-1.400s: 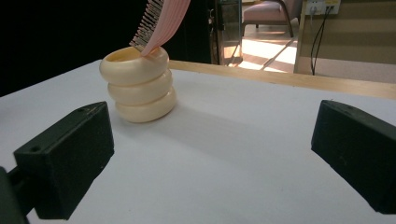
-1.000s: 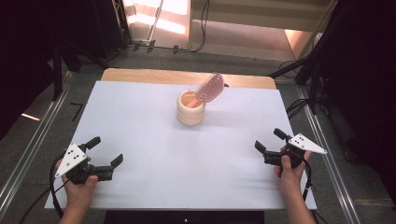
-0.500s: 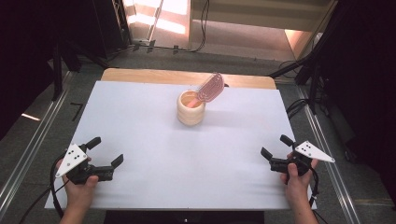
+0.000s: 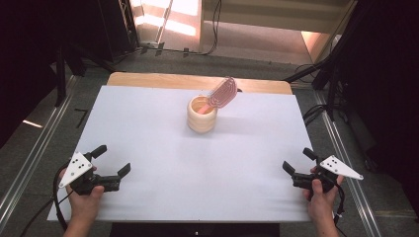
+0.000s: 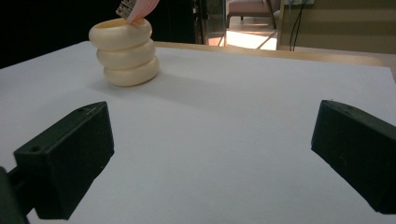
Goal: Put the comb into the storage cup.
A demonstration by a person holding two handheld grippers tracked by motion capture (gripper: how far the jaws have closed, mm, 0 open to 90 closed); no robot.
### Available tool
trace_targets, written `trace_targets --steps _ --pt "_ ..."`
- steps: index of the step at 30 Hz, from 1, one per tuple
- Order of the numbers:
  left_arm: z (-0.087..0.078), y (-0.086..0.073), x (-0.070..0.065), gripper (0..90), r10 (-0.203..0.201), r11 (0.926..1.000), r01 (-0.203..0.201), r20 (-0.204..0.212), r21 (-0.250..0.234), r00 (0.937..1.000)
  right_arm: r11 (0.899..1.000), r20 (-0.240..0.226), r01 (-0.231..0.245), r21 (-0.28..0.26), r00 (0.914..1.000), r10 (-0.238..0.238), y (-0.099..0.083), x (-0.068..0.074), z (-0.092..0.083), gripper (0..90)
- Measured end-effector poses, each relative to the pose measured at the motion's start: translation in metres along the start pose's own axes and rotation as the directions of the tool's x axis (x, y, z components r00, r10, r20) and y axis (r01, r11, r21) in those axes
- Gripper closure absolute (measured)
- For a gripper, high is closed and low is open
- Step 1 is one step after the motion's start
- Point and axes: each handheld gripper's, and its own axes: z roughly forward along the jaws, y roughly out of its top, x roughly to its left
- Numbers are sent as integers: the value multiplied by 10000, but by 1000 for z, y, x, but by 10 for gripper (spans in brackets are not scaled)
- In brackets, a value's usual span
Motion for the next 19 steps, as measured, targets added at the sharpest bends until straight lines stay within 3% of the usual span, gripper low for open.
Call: trace_targets --steps 11,19 --pt "1 -1 0 0 -62 10000 62 -8 46 10000 9991 101 421 -26 9991 -421 -9 1 -6 0" --pt "2 -2 2 0 -144 9999 145 -69 90 9999 9995 -43 326 -15 9995 -326 -10 0 -4 0"
